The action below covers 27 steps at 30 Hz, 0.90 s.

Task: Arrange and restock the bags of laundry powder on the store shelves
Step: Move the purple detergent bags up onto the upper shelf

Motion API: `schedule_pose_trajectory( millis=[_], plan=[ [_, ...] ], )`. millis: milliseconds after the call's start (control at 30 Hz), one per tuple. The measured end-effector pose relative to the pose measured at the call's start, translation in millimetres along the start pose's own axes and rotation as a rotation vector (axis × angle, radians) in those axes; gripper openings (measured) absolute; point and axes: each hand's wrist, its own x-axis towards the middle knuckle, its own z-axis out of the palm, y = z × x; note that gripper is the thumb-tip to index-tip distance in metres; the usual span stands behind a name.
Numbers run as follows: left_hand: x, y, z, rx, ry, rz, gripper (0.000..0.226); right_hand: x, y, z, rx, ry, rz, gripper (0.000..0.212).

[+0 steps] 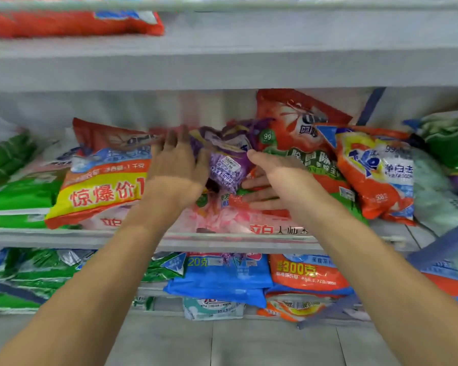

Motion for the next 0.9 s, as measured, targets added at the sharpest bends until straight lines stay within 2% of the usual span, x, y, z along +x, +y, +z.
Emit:
schedule_pose_trajectory(
  millis=[167,267,333,367,467,567,667,767,900],
  plan=[
    [-2,9,4,0.037,0.138,-0.073,0.054,9,7,18,-0.038,0.117,-0.078,0.043],
    [-12,13,2,-0.084,0.179,-0.125,0.054,3,11,22,-0.177,0.145,-0.134,0.054],
    [-26,14,-1,-0.181,0.210,-0.129,0.046,-6,16,19,-0.246,0.143,-0.174,0.061],
    [-34,14,-4,-0.266,0.194,-0.150,0.040,-10,18,16,-0.243,0.129,-0.173,0.058],
    [-57,11,-12,-0.584,0.017,-0.339,0.022,-21,30,2,-0.197,0.007,-0.148,0.032],
    [-69,4,-16,-0.925,-0.133,-0.525,0.035,-30,42,-4,-0.124,-0.136,-0.141,0.018],
    [-89,-2,-12,-1.186,-0.350,-0.575,0.048,-33,57,-12,0.052,-0.195,-0.106,0.042],
    [-114,4,-19,-1.417,-0.457,-0.576,0.044,-42,67,-16,0.207,-0.277,-0.002,0.071],
    [-138,9,-39,-1.429,-0.494,-0.492,0.053,-71,61,-25,0.352,-0.360,0.047,0.081]
  ],
)
